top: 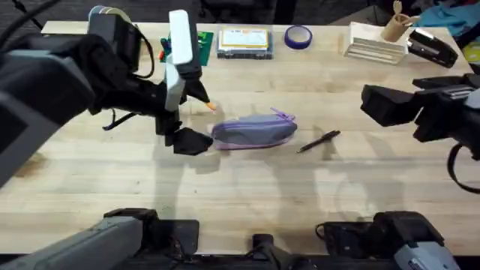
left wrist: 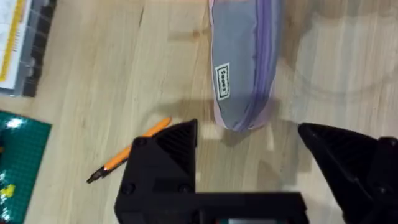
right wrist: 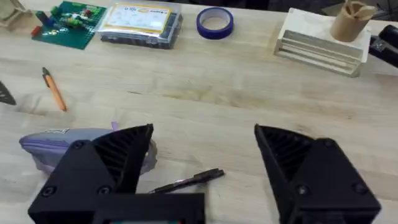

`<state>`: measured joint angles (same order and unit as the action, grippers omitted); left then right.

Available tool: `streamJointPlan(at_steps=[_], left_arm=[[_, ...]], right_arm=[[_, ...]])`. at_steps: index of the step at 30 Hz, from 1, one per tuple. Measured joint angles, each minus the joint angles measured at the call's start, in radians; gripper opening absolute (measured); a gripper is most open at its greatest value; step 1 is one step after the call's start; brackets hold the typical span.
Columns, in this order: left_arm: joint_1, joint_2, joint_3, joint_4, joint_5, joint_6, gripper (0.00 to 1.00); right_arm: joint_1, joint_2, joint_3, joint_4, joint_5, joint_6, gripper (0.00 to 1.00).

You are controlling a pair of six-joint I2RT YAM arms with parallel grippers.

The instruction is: Unzip the bag, pick up the pens from the table one at a time and place them inside, then zip the bag closed.

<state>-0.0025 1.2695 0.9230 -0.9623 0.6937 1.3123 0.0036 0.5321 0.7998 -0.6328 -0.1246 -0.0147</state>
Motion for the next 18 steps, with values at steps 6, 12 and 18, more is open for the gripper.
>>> streamJointPlan(at_steps=[6,12,18], left_arm=[[0.0,0.095,0.0,0.05,0.047,0.002,0.994],[0.0,0.187,0.0,0.084,0.098,0.002,0.994],[-0.001,0.251,0.0,0.106,0.132,0.002,0.994]], right_arm=[[0.0,0.0,0.0,0.0,0.0,0.0,0.997],[0.0,0.0,0.0,0.0,0.0,0.0,0.998],[0.0,0.0,0.0,0.0,0.0,0.0,0.998]])
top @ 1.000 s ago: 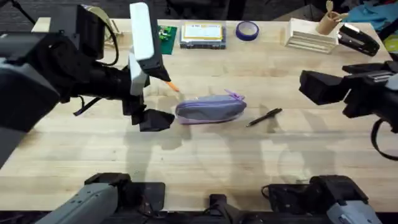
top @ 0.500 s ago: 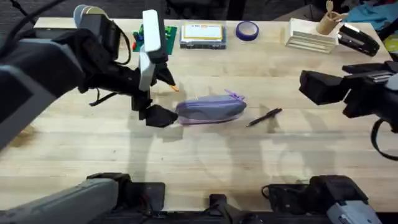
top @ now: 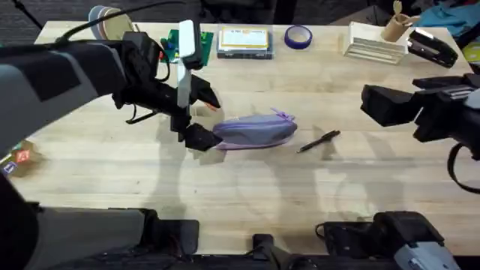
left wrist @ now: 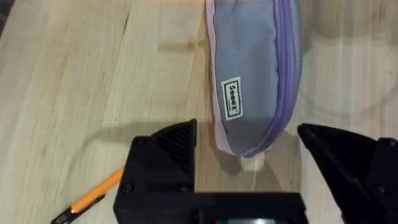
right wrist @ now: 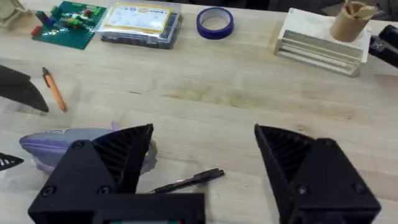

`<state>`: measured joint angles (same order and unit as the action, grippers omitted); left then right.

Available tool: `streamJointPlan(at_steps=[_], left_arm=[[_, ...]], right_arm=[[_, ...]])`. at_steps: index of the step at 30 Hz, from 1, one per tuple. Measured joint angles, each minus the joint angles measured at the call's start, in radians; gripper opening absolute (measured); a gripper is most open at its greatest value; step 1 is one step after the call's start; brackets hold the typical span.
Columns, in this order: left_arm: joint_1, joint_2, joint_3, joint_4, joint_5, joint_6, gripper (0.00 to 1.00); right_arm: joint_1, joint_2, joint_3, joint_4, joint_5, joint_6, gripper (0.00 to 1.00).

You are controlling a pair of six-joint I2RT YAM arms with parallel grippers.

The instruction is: Unzip the bag, pick up the pens from the table one at a time and place them inside, then zip the bag closed.

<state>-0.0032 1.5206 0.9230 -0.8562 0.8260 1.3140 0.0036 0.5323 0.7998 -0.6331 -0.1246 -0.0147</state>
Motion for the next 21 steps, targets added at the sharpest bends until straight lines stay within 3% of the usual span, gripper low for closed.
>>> streamJointPlan(at_steps=[7,10,12,15,17,21], left_arm=[[-0.031,0.051,0.0,0.0,0.013,-0.001,0.98],[-0.042,0.059,0.0,0.0,0.017,0.0,0.789],[-0.043,0.058,0.0,0.0,0.019,0.0,0.57],[-0.043,0.058,0.0,0.002,0.02,0.001,0.125],[-0.046,0.059,0.0,0.007,0.019,0.003,0.051],[-0.047,0.059,0.0,0.007,0.019,0.003,0.044]], right_arm=[[0.0,0.0,0.0,0.0,0.0,0.0,0.998],[0.0,0.0,0.0,0.0,0.0,0.0,0.998],[0.0,0.0,0.0,0.0,0.0,0.0,0.998],[0.0,0.0,0.0,0.0,0.0,0.0,0.998],[0.0,0.0,0.0,0.0,0.0,0.0,0.998],[0.0,0.005,0.001,0.005,-0.056,0.012,0.998]])
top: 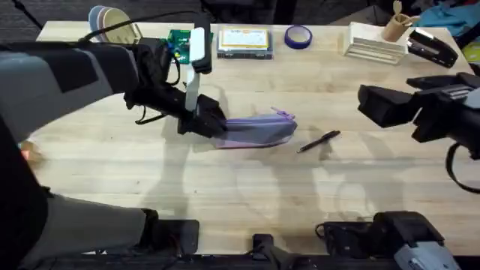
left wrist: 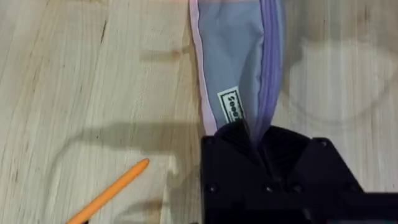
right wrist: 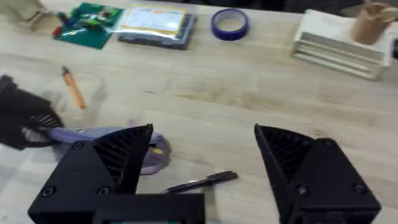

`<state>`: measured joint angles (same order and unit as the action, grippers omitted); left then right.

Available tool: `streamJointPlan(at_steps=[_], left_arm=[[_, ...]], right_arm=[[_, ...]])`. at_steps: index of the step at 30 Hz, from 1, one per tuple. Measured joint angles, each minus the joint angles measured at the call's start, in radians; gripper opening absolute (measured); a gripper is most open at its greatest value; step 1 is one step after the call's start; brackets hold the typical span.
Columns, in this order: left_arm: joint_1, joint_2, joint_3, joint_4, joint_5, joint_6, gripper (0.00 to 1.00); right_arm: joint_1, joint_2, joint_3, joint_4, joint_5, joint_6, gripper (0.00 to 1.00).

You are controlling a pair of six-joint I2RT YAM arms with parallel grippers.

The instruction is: Unzip the bag, pick up the pens from the table one at a time and place them inside, then zip the bag closed.

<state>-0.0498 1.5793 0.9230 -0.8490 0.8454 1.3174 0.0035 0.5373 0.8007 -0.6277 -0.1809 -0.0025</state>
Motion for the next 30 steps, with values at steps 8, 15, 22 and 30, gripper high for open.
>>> streamJointPlan(at_steps=[8,15,22,30], left_arm=[[0.0,0.0,0.0,0.0,0.0,0.0,0.041],[0.0,0.0,0.0,0.0,0.0,0.0,0.042],[0.0,0.0,0.0,0.0,0.0,0.0,0.042],[0.0,0.0,0.0,0.0,0.0,0.0,0.043]], right_arm=[[0.004,0.148,0.002,0.033,-0.148,0.011,0.998],[0.072,0.335,0.051,0.041,-0.205,0.029,0.998],[0.177,0.514,0.088,0.073,-0.219,0.054,0.998],[0.215,0.641,0.088,0.074,-0.229,0.135,0.998]])
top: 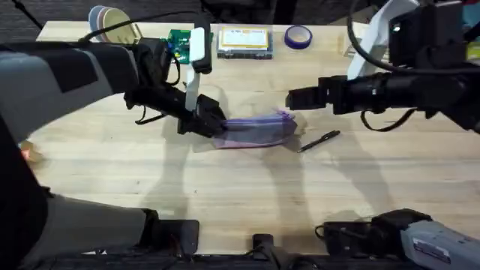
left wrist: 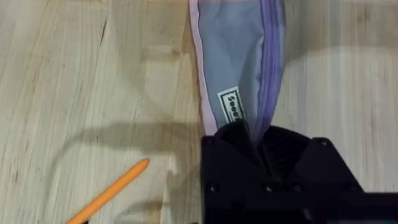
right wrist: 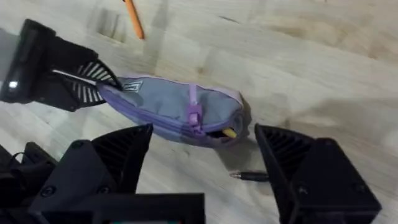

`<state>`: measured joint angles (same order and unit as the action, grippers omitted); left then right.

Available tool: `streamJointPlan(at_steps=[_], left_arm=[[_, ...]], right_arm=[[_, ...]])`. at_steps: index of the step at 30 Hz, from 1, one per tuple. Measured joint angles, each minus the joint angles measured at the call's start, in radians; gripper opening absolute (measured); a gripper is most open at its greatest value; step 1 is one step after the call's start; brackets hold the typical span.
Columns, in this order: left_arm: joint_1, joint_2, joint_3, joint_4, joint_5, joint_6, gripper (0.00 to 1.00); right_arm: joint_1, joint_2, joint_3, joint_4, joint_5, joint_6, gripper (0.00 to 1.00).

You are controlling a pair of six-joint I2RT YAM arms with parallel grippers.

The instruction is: Unzip the bag, pick up the pens from the table one at a time and place them inside, then zip the bag closed.

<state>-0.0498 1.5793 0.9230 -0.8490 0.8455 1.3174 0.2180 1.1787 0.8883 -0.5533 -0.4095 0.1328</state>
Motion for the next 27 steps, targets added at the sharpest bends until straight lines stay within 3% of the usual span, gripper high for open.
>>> streamJointPlan(at_steps=[7,16,20,24,27], left_arm=[[0.0,0.0,0.0,0.0,0.0,0.0,0.042],[0.0,0.0,0.0,0.0,0.0,0.0,0.042],[0.0,0.0,0.0,0.0,0.0,0.0,0.042],[0.0,0.0,0.0,0.0,0.0,0.0,0.042],[0.0,0.0,0.0,-0.002,0.0,0.0,0.042]], right_arm=[[0.01,0.075,0.0,0.04,0.001,0.017,0.998],[0.129,0.151,0.0,0.108,0.0,-0.006,0.996],[0.159,0.191,0.0,0.109,0.001,-0.014,0.949],[0.165,0.22,0.001,0.112,-0.001,-0.022,0.666],[0.166,0.224,0.002,0.114,0.0,-0.027,0.384]])
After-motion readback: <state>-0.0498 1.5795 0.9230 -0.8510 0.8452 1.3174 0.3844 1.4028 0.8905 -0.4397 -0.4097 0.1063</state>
